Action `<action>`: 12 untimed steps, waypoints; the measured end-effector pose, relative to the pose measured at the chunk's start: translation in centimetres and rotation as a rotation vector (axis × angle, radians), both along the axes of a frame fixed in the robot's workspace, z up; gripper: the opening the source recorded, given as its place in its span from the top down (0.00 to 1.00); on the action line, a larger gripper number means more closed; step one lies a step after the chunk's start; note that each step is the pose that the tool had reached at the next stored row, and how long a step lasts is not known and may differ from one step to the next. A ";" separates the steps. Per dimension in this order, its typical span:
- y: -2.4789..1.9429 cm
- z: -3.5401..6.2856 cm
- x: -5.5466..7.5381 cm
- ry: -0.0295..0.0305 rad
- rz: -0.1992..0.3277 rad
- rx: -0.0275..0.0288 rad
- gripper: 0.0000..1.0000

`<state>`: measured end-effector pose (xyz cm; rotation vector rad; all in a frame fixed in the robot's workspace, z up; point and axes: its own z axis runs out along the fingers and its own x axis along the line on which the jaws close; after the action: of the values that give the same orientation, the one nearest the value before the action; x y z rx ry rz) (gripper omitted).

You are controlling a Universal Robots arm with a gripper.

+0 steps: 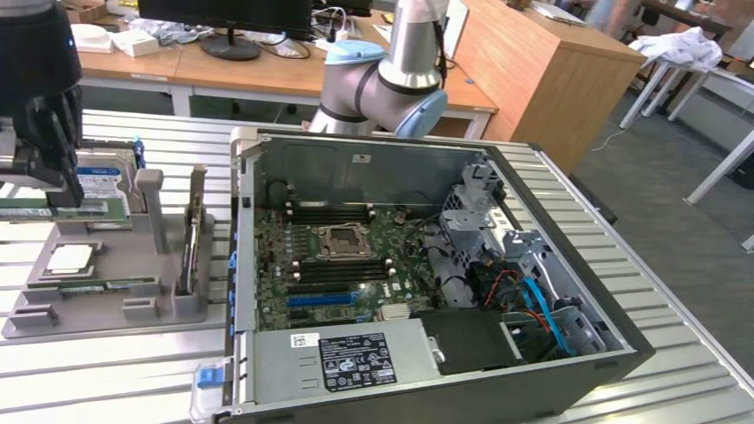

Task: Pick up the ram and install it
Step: 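Pick up the ram and move it above insertion slot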

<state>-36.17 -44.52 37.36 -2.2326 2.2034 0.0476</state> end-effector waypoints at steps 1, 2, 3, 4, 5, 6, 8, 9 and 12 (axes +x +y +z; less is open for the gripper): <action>0.00 0.24 0.0 0.0000 0.000 0.0001 0.89; 0.00 0.47 0.0 -0.0001 0.000 0.0001 0.89; 0.00 0.70 0.0 0.0000 0.000 0.0001 0.89; 0.00 0.91 0.0 0.0001 0.000 0.0001 0.89; 0.00 1.10 0.0 0.0001 0.000 0.0001 0.89; 0.00 1.27 0.0 0.0001 0.000 0.0001 0.89; 0.00 1.65 0.0 -0.0001 0.000 0.0001 0.89; 0.00 1.85 0.0 0.0000 0.000 0.0001 0.89; 0.00 2.49 0.0 0.0000 0.000 0.0001 0.89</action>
<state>-36.17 -44.52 39.85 -2.2326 2.2034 0.0478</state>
